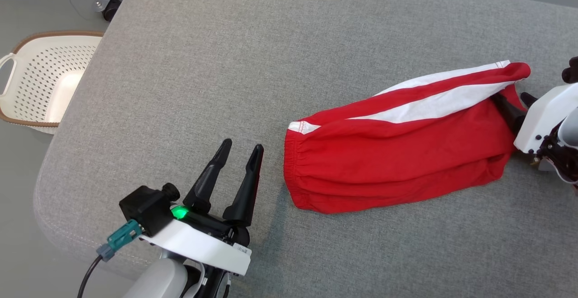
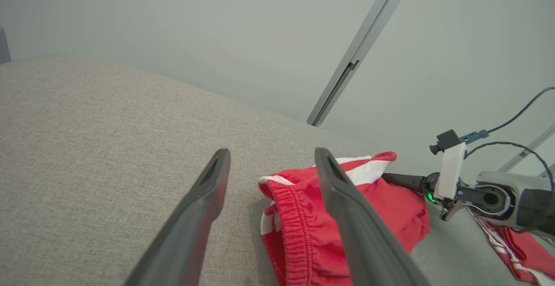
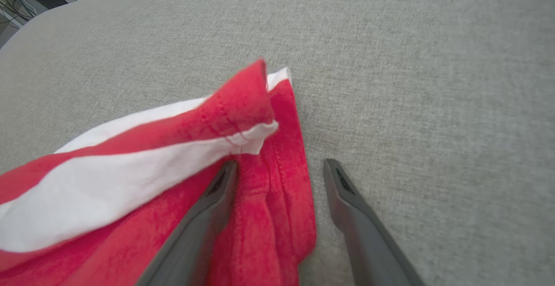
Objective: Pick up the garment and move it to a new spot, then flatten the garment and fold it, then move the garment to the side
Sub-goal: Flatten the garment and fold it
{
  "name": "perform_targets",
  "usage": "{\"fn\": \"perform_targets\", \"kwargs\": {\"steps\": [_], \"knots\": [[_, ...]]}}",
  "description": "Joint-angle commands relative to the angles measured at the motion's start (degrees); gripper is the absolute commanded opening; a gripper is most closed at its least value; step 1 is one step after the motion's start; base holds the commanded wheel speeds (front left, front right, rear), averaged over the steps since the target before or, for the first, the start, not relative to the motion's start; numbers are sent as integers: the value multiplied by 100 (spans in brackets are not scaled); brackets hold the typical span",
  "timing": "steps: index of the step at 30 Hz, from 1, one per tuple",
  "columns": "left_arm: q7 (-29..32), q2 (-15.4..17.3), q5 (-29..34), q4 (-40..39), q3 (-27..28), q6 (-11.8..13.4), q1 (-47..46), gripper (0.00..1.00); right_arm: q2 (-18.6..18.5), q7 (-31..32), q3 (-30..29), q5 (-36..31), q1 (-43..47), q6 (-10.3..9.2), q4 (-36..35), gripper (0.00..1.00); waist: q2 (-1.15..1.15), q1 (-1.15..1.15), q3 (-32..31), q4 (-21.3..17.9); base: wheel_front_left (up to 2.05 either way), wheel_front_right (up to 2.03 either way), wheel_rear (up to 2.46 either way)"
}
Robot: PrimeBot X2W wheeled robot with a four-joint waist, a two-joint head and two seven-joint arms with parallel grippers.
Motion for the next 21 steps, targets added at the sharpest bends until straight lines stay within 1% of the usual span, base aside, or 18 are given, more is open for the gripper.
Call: {"fn": "perform_targets", "kwargs": {"steps": [1,4,5,6,7,14,21], "knots": [[3,-6,64,46,63,-41,48,100,91,216,75,91,235,-3,76,100,0,0,-5,3,0,0,0],[3,-82,188,97,150,-121,104,100,200,479,65,277,430,-2,44,100,0,0,-70,-29,0,0,0],[2,-104,236,97,179,-135,137,100,234,543,40,360,485,-2,-8,96,0,0,-107,-48,0,0,0],[3,-126,288,90,199,-152,170,100,259,523,13,409,504,-1,-76,33,0,0,-145,-70,0,0,0],[3,-155,337,78,225,-173,194,100,270,435,-21,444,483,-1,-136,0,0,0,-180,-93,0,0,0],[2,-283,643,132,315,-247,366,100,178,-215,-325,684,532,-1,-357,0,0,0,-490,-275,0,0,0],[2,-317,714,223,359,-271,531,100,20,-612,-689,1154,1077,-1,-726,0,0,0,-845,-480,0,0,0]]}}
